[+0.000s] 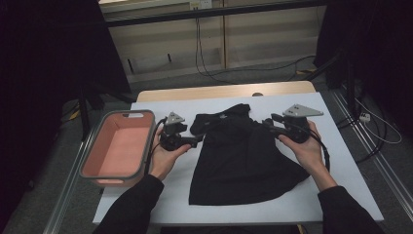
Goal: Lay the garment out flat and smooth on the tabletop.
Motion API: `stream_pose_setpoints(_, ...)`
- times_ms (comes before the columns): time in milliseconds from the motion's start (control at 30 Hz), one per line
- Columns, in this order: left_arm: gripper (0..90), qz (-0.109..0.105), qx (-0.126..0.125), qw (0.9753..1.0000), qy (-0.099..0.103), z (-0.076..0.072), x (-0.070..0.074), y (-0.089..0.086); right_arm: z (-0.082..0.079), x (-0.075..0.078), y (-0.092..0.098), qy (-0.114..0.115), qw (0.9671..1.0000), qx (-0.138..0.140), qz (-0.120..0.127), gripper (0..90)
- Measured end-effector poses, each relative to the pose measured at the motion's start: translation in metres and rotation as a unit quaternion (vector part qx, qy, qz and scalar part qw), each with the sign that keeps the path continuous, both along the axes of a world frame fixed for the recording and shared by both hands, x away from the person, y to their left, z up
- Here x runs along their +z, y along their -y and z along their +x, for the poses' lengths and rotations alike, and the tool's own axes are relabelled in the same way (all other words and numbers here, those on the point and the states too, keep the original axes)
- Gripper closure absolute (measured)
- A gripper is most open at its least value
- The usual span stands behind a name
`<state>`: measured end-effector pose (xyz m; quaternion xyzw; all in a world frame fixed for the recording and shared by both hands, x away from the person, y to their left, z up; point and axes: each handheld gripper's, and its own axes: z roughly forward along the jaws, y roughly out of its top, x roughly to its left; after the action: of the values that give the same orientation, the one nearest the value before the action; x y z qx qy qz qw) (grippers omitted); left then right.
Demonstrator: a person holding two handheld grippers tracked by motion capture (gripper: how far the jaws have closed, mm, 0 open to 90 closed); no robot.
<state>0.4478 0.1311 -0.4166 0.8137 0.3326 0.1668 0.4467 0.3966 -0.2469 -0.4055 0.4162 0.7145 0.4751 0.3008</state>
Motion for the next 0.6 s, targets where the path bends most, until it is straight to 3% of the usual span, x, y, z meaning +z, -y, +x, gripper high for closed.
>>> stream_pose_setpoints(133,13.7,0.017,-0.004,0.9998,-0.008,-0.013,-0.010,-0.002,-0.016,-0.013,0.012,-0.017,0.9998,-0.001,-0.006,63.6)
stream_pose_setpoints(200,13.4,0.023,-0.015,0.9994,-0.022,-0.017,-0.014,-0.003,-0.022,-0.018,0.017,-0.025,0.9996,-0.007,-0.008,66.5)
stream_pose_setpoints(333,12.3,0.040,-0.024,0.9984,-0.030,-0.027,-0.023,-0.002,-0.032,-0.030,0.025,-0.040,0.9988,-0.008,-0.027,70.4)
stream_pose_setpoints(600,14.0,0.070,-0.039,0.9957,-0.046,-0.039,-0.034,-0.001,-0.044,-0.061,0.038,-0.086,0.9934,-0.024,-0.071,73.3)
